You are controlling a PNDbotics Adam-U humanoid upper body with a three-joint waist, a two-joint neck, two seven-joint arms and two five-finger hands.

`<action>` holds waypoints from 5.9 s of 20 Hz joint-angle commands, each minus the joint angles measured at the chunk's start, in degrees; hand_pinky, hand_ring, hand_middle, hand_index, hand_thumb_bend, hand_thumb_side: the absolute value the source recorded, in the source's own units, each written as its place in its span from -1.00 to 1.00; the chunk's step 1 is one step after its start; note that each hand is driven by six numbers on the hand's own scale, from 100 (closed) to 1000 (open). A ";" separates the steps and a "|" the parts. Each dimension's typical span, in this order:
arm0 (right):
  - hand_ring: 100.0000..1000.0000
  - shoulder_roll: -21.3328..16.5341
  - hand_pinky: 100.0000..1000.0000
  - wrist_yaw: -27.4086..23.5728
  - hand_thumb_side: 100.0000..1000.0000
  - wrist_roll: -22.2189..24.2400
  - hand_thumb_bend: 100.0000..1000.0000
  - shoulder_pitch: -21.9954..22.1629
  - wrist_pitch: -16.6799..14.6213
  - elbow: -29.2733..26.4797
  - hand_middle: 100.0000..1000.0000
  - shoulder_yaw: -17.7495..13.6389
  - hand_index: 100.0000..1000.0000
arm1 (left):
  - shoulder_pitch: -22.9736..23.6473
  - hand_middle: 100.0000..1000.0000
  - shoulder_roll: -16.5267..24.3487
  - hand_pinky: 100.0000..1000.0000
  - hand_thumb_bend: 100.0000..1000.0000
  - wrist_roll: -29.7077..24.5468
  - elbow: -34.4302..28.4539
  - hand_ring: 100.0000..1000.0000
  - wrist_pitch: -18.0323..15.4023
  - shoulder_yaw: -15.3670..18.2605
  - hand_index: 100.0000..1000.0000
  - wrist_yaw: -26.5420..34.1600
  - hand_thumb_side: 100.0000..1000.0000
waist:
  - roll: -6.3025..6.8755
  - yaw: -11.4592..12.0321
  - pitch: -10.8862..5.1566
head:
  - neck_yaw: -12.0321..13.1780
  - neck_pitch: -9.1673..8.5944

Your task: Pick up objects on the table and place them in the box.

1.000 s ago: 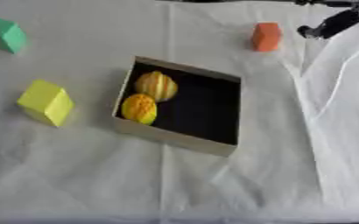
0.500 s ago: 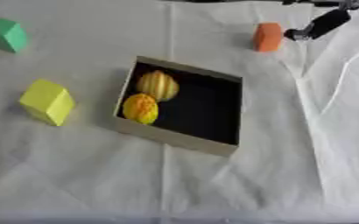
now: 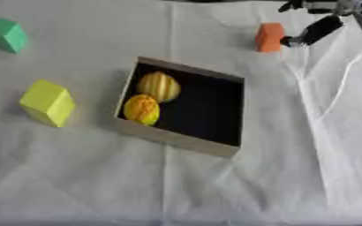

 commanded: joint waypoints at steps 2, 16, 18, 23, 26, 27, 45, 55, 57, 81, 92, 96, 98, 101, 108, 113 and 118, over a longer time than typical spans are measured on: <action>0.92 -1.05 0.82 -0.39 0.30 0.37 -0.51 -1.47 -0.14 -0.52 0.89 0.01 1.00 | -0.24 0.43 0.90 0.70 -1.00 0.09 -1.12 0.60 0.16 0.05 0.63 0.18 0.04 | -0.67 -0.03 -4.30 | -0.17 0.23; 0.92 1.53 0.82 7.43 0.35 -7.84 -0.42 -2.62 0.11 2.92 0.91 -0.44 1.00 | -0.22 0.44 0.59 0.70 -1.00 -0.36 -1.12 0.60 0.40 -0.20 0.62 0.40 0.04 | -0.42 0.20 -3.90 | -0.59 0.23; 0.92 1.99 0.82 8.53 0.34 -8.22 -0.44 -2.86 0.21 4.15 0.90 -0.75 1.00 | -0.21 0.44 0.55 0.70 -1.00 -0.36 -1.12 0.60 0.40 -0.18 0.62 0.41 0.04 | -0.36 0.29 -3.83 | -0.61 0.23; 0.91 2.83 0.80 9.34 0.22 -9.51 -0.79 -3.42 0.53 6.55 0.89 -1.57 1.00 | -0.22 0.44 0.51 0.70 -1.00 -0.47 -1.12 0.60 0.46 -0.20 0.62 0.40 0.04 | -0.24 0.44 -3.60 | -0.65 0.23; 0.91 3.09 0.79 8.92 0.17 -10.27 -0.90 -3.69 1.23 7.12 0.88 -1.90 1.00 | -0.30 0.44 0.50 0.71 -1.00 -0.53 -1.12 0.60 0.50 -0.25 0.62 0.44 0.04 | -0.24 0.46 -3.51 | -0.68 0.23; 0.91 3.20 0.79 8.81 0.17 -10.54 -0.90 -3.78 1.48 7.23 0.88 -1.98 1.00 | -0.31 0.44 0.47 0.71 -1.00 -0.56 -1.12 0.60 0.54 -0.28 0.62 0.46 0.04 | -0.23 0.48 -3.49 | -0.69 0.23; 0.92 3.64 0.82 12.90 0.29 -12.05 -0.59 -5.30 1.86 10.84 0.92 -3.28 1.00 | -0.24 0.44 0.23 0.71 -1.00 -1.11 -1.12 0.60 0.98 -0.45 0.62 0.47 0.04 | 0.05 0.72 -3.00 | -0.90 0.23; 0.90 3.64 0.83 16.68 0.36 -13.04 -0.40 -6.10 0.81 12.89 0.93 -3.52 1.00 | -0.19 0.41 0.24 0.71 -1.00 -0.93 -1.12 0.60 1.24 -0.35 0.61 0.39 0.04 | 0.03 0.63 -2.94 | -0.92 0.23; 0.90 3.71 0.83 17.82 0.36 -13.57 -0.38 -6.23 0.48 13.64 0.93 -3.50 1.00 | -0.24 0.40 0.25 0.71 -1.00 -0.86 -1.12 0.59 1.24 -0.33 0.61 0.38 0.04 | 0.06 0.67 -2.83 | -0.92 0.23; 0.78 6.21 0.46 16.62 0.19 -19.27 -0.84 -5.96 1.07 18.08 0.70 -5.06 0.85 | -0.35 0.41 -0.18 0.72 -1.00 -1.21 -1.12 0.59 1.56 -0.36 0.59 0.19 0.04 | 0.41 0.98 -1.75 | -1.30 0.09; 0.76 6.54 0.49 17.81 0.17 -19.32 -0.89 -5.92 2.69 18.55 0.69 -5.21 0.84 | -0.20 0.41 -0.39 0.72 -1.00 -1.38 -1.12 0.59 1.79 -0.37 0.58 0.16 0.04 | 0.36 0.99 -1.69 | -1.49 -0.06; 0.61 6.85 0.35 16.28 -0.03 -21.39 -1.00 -5.68 2.94 18.11 0.33 -5.62 0.57 | -0.25 0.41 -0.43 0.72 -1.00 -1.46 -1.12 0.60 1.82 -0.37 0.58 0.15 0.04 | 0.34 1.01 -1.64 | -1.54 -0.02; 0.48 6.88 0.19 14.98 -0.11 -23.31 -1.00 -5.45 3.19 17.56 0.19 -5.58 0.47 | -0.31 0.42 -0.42 0.72 -1.00 -1.47 -1.12 0.60 1.81 -0.39 0.58 0.15 0.04 | 0.34 1.06 -1.69 | -1.50 -0.03; 0.34 6.84 0.02 13.68 -0.24 -26.44 -1.00 -5.30 3.60 16.53 0.10 -5.29 0.41 | -0.30 0.42 -0.45 0.72 -1.00 -1.45 -1.12 0.60 1.84 -0.39 0.58 0.17 0.04 | 0.33 1.09 -1.85 | -1.51 -0.03; 0.18 6.47 -0.13 10.49 -0.55 -30.24 -1.00 -4.95 3.66 13.37 0.02 -4.78 0.34 | -0.23 0.42 -0.56 0.72 -1.00 -1.59 -1.12 0.60 2.14 -0.43 0.58 0.12 0.04 | 0.14 1.07 -2.31 | -1.43 0.11; 0.14 5.28 -0.18 6.64 -0.62 -28.39 -1.00 -4.14 3.60 7.59 -0.01 -4.02 0.29 | -0.28 0.42 -0.44 0.72 -1.00 -1.51 -1.12 0.60 2.13 -0.41 0.58 0.10 0.04 | 0.06 1.12 -2.66 | -1.12 0.21; 0.16 2.81 -0.09 -1.43 -0.64 -21.02 -1.00 -3.00 0.16 -3.86 0.01 -0.62 0.29 | -0.29 0.42 0.17 0.72 -1.00 -1.44 -1.12 0.60 2.09 -0.41 0.58 0.02 0.05 | -0.09 0.65 -3.18 | -0.68 0.23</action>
